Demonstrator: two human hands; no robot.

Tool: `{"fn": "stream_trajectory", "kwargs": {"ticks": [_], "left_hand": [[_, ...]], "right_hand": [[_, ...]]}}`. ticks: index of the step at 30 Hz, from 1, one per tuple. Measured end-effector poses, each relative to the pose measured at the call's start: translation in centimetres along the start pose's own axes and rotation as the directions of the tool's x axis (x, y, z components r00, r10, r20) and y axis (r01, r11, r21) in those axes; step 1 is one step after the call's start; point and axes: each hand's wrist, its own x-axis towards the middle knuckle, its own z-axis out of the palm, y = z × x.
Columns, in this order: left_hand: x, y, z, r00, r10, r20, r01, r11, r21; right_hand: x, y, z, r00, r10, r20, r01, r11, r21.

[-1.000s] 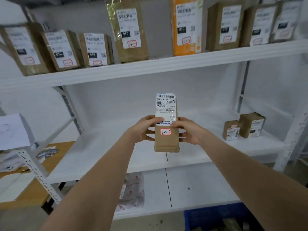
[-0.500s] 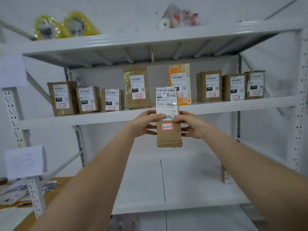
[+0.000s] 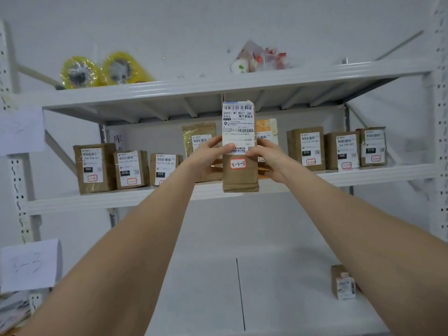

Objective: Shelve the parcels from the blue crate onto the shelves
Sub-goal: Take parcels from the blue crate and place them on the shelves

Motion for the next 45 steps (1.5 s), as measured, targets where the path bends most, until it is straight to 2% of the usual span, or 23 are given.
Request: {"fn": "stream_trajectory", "kwargs": {"ticks": [4, 10, 15, 25, 33, 36, 38, 40, 41, 43, 45], "left_hand": [[2.4, -0.4, -0.6, 0.998, 0.055, -0.023, -0.055, 0.998, 0.002], [7.3, -2.0, -2.4, 0.992, 0.096, -0.076, -0.093, 0.995, 0.039], [11.3, -3.4, -3.4, 0.996, 0.066, -0.065, -0.062, 0.996, 0.061], [14.6, -5.7, -2.4, 0.999, -0.006, -0.052, 0.01, 0.996, 0.088], [15.4, -5.4, -1.8, 0.993, -0.032, -0.114, 0.063, 0.957, 0.283], [15.7, -5.0, -1.4, 0.989, 0.043, -0.142, 0.02, 0.909, 0.417], [15.8, -4.3, -1.2, 0.967, 0.155, -0.203, -0.044, 0.884, 0.466], [15.7, -3.2, -1.2, 0.93, 0.283, -0.236, -0.102, 0.813, 0.573], [15.8, -2.5, -1.3, 0.915, 0.336, -0.223, -0.116, 0.749, 0.652], [16.1, -1.6, -1.5, 0.9, 0.405, -0.158, -0.105, 0.556, 0.824], [16.4, -1.1, -1.4, 0.91, 0.407, -0.082, -0.089, 0.384, 0.919]], "right_hand": [[2.2, 0.0, 0.8, 0.997, -0.057, -0.048, 0.057, 0.998, 0.003], [7.0, 0.5, 2.2, 0.99, -0.129, -0.061, 0.12, 0.982, -0.143], [10.9, 2.0, 2.9, 0.976, -0.172, -0.134, 0.135, 0.96, -0.244], [14.3, 4.4, 1.5, 0.97, -0.184, -0.161, 0.099, 0.897, -0.43], [15.3, 5.3, 1.6, 0.971, -0.204, -0.125, 0.102, 0.825, -0.556], [15.6, 5.5, 1.3, 0.97, -0.214, -0.118, 0.107, 0.807, -0.58], [15.8, 5.7, 1.2, 0.972, -0.207, -0.112, 0.099, 0.789, -0.607], [16.0, 6.1, 1.1, 0.971, -0.214, -0.108, 0.09, 0.743, -0.663], [16.1, 6.2, 1.0, 0.968, -0.225, -0.11, 0.088, 0.716, -0.693], [16.2, 6.3, 1.0, 0.963, -0.254, -0.093, 0.102, 0.659, -0.745], [16.1, 6.3, 1.0, 0.961, -0.272, -0.049, 0.124, 0.582, -0.804]]}}
